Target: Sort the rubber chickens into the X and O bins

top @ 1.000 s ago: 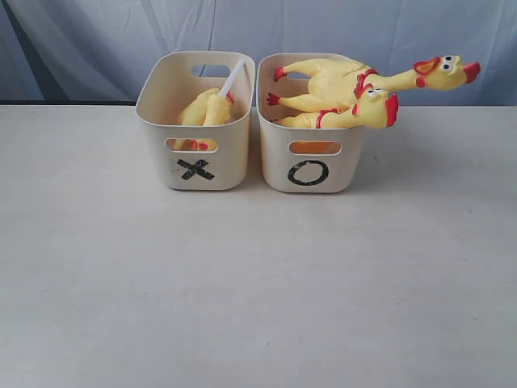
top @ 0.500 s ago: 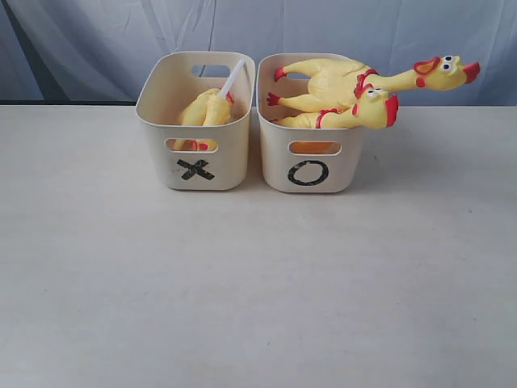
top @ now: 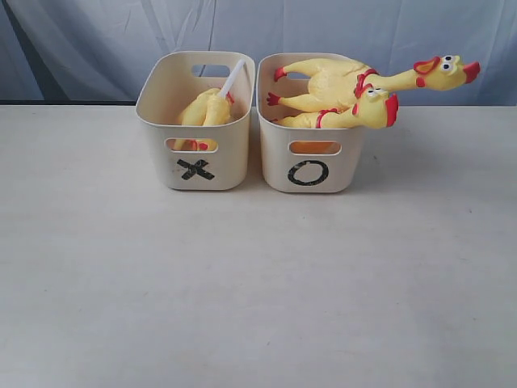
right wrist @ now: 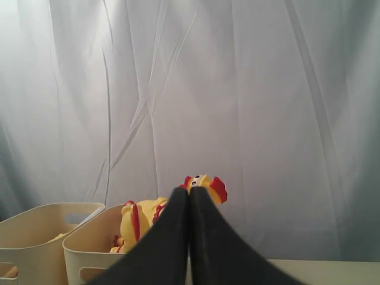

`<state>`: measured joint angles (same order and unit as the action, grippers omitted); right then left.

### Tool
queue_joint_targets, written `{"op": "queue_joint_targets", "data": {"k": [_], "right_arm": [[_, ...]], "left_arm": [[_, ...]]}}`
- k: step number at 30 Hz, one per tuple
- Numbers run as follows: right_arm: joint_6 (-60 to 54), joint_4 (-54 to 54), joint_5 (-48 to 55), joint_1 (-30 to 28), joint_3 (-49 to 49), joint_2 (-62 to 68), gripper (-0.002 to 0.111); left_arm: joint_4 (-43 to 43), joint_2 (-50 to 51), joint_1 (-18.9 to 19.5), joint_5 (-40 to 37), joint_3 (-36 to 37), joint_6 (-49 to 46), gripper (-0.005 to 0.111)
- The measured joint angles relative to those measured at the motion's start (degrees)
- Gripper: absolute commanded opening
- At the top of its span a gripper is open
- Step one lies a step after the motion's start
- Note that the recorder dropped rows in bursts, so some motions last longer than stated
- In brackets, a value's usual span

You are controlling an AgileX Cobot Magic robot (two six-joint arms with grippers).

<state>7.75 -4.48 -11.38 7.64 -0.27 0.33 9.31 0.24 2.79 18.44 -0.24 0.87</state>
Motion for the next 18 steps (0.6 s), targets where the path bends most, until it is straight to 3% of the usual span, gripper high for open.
{"op": "queue_joint_targets", "data": {"k": [10, 18], "right_arm": [[0.0, 0.0, 9.9, 0.0, 0.0, 0.0, -0.001], [0.0, 0.0, 14.2, 0.0, 0.1, 0.0, -0.001]], "left_arm": [[0.0, 0.0, -0.1, -7.5, 0.0, 0.0, 0.000], [0.0, 0.0, -0.4, -18.9, 0.0, 0.0, 0.000]]}}
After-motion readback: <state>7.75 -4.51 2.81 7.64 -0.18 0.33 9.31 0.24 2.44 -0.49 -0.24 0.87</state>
